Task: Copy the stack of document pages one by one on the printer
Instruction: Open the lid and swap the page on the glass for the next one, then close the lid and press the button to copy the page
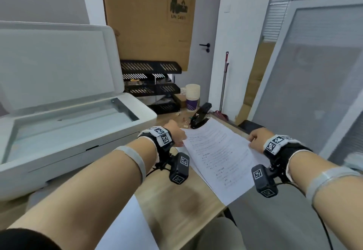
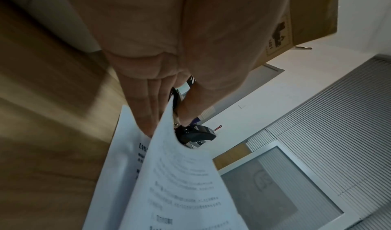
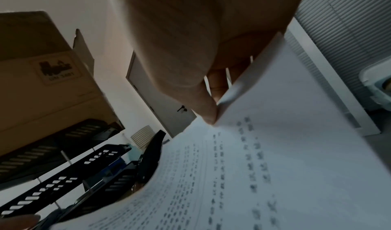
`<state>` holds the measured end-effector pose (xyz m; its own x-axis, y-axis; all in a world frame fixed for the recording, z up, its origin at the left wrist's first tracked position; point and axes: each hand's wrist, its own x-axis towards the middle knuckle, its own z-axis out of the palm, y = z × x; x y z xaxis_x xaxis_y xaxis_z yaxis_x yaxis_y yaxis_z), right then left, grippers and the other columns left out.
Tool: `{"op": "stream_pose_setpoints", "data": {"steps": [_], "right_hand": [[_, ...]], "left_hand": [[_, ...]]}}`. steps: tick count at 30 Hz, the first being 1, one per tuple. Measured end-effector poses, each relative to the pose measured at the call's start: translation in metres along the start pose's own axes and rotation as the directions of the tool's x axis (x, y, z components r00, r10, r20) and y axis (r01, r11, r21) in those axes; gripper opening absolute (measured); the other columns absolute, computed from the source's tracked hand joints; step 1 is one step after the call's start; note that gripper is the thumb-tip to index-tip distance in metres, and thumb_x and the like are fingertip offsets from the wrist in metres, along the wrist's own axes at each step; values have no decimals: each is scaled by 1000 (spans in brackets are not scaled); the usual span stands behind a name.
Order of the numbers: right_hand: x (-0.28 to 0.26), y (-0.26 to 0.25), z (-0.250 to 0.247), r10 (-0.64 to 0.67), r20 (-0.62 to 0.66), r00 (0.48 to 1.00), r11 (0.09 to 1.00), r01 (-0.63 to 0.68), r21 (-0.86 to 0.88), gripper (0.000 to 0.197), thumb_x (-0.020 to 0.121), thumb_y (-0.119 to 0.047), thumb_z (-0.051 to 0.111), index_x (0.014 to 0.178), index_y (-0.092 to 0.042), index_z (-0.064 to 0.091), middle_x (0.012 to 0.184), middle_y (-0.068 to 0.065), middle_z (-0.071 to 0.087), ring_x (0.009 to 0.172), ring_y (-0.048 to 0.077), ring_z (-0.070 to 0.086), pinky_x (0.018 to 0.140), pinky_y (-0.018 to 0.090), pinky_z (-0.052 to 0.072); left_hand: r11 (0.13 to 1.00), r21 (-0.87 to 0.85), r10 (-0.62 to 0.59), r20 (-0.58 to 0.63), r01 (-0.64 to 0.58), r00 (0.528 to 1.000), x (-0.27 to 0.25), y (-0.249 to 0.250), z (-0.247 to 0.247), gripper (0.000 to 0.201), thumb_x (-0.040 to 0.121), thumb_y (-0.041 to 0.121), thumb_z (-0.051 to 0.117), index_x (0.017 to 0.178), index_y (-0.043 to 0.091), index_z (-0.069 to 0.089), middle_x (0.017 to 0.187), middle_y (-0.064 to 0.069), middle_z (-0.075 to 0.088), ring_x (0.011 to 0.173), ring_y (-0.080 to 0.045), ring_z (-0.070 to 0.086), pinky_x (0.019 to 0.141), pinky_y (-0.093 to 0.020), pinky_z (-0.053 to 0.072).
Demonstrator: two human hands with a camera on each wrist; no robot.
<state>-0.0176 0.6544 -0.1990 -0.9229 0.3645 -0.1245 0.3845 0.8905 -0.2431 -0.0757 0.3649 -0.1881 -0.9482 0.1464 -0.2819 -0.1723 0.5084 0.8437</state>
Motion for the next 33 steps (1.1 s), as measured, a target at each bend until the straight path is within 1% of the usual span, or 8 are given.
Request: {"op": "stream_pose_setpoints", "data": {"steps": [4, 6, 10, 12, 15, 19, 24, 33], "right_hand": [[-27, -46, 13, -44, -96, 994, 994, 33, -108, 28, 88, -27, 59, 115, -26, 56, 121, 6, 58, 113, 28, 54, 94, 37, 48], [-48, -83, 27, -178, -114, 978, 984, 178, -7, 21, 87, -29, 61, 108, -25, 60, 114, 2, 63, 110, 26, 57, 92, 39, 50], [-94, -161, 70, -424, 245, 872, 846, 285, 450, 7, 90, -23, 65, 89, -16, 65, 84, 4, 72, 68, 20, 68, 68, 32, 56], [-113, -190, 87, -468, 396, 790, 824, 228, 519, 19, 91, -24, 67, 95, -5, 64, 77, 9, 68, 60, 22, 62, 56, 31, 53], [-135, -223, 106, -491, 475, 730, 845, 268, 463, 38, 82, -38, 77, 88, -4, 62, 73, 12, 65, 58, 26, 57, 57, 34, 49], [-149, -250, 112, -517, 477, 711, 856, 431, 285, 46, 71, -53, 81, 71, -11, 62, 64, 5, 70, 55, 24, 61, 63, 35, 55], [-157, -259, 119, -602, 402, 690, 797, 549, 251, 39, 80, -37, 80, 59, -18, 54, 60, -3, 61, 56, 14, 54, 53, 23, 41], [-143, -238, 136, -679, 220, 701, 722, 580, 378, 29, 84, -32, 76, 73, -6, 69, 61, -3, 62, 57, 16, 55, 64, 32, 51]], "left_hand": [[999, -52, -8, 103, 14, 995, -24, -15, -16, 55, 91, 2, 65, 141, 4, 41, 113, -12, 55, 114, -31, 59, 87, -37, 56], [993, -112, -7, 142, 23, 990, -41, -24, -30, 39, 92, 5, 64, 130, 6, 55, 117, -14, 60, 104, -25, 61, 87, -36, 55], [980, -198, 6, 93, 13, 996, -74, -59, -65, 14, 93, 6, 63, 107, 8, 66, 114, -19, 70, 94, -25, 65, 87, -38, 50], [983, -183, -21, 45, 29, 999, -89, -79, -83, 16, 96, 10, 60, 111, 6, 66, 114, -16, 71, 95, -24, 67, 86, -37, 48], [979, -171, -111, -18, 107, 994, -119, -111, -112, 18, 97, 18, 59, 111, 11, 68, 105, -8, 75, 88, -18, 68, 79, -33, 46], [962, -228, -191, -154, 153, 969, -153, -145, -137, 15, 96, 23, 60, 104, 16, 70, 103, -3, 75, 92, -18, 70, 77, -34, 45], [953, -296, -150, -282, 62, 948, -182, -168, -149, 16, 96, 22, 60, 108, 18, 70, 108, -2, 74, 106, -20, 68, 93, -42, 44], [991, -128, -43, -515, -27, 856, -217, -197, -162, 31, 94, 20, 64, 126, 19, 65, 119, 4, 67, 97, 2, 58, 71, -14, 40]]}}
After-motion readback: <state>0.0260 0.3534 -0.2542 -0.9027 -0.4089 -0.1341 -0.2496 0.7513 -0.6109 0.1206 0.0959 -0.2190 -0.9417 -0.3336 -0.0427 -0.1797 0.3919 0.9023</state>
